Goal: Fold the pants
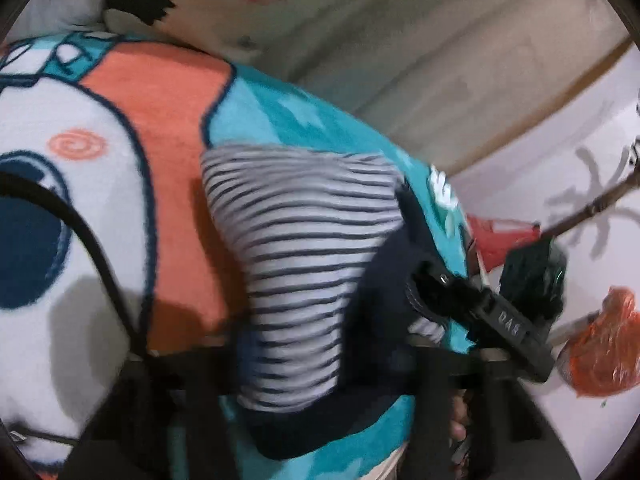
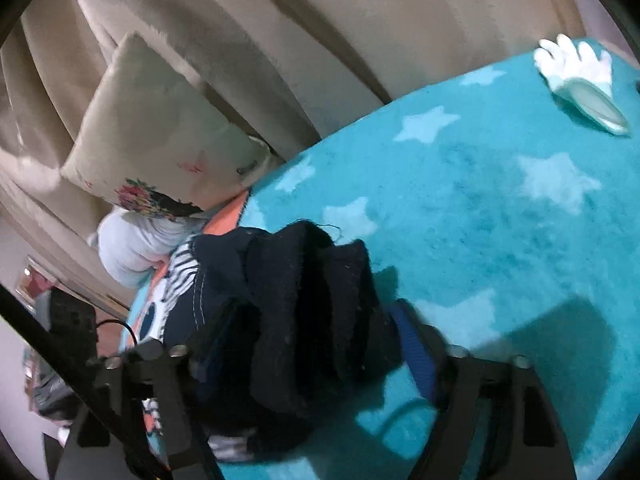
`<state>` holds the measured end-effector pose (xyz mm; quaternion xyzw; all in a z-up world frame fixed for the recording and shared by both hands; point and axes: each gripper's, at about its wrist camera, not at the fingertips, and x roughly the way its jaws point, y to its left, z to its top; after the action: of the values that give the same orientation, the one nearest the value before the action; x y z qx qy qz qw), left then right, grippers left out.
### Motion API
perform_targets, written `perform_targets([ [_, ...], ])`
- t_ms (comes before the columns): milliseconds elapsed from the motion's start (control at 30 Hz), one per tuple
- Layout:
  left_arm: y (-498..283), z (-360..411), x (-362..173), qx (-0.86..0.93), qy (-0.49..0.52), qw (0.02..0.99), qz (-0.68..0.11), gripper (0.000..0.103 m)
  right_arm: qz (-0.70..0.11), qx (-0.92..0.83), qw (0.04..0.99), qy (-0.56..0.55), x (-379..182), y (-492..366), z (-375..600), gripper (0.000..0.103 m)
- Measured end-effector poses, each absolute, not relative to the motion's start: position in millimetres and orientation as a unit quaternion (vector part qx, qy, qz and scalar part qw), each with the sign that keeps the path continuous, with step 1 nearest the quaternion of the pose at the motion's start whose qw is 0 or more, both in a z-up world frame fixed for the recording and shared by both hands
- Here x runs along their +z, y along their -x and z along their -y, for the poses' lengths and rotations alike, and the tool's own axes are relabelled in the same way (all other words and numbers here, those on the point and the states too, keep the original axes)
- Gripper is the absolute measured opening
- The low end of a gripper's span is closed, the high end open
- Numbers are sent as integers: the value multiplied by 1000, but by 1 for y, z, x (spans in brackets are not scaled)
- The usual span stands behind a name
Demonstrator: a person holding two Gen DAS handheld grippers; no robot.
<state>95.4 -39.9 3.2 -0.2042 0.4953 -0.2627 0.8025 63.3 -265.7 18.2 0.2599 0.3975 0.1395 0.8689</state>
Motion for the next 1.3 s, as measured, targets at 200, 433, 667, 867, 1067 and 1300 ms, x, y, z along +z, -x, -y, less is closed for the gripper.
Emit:
perform_targets([
  [200, -115, 21, 25, -240, 217, 813, -484, 18, -391, 189, 864, -253, 40, -76, 236, 41],
  [433, -142, 3, 5, -159, 203, 817, -515, 22, -398, 196, 866, -232, 48, -109, 206, 50],
  [667, -125, -25, 10, -174, 248, 816, -493, 27, -417, 155, 880, -169, 42, -96, 202, 71],
  [867, -91, -54, 31, -190, 280, 831, -441, 29, -334, 112, 923, -155, 96, -67, 221, 71],
  [1067, -38, -64, 66, -206, 262, 856, -394, 45, -325, 176, 915, -161, 111, -80, 187, 65],
  [1300, 5, -109, 93, -126, 246, 903, -329, 65, -385, 145, 896, -167, 61, -105, 167, 62],
])
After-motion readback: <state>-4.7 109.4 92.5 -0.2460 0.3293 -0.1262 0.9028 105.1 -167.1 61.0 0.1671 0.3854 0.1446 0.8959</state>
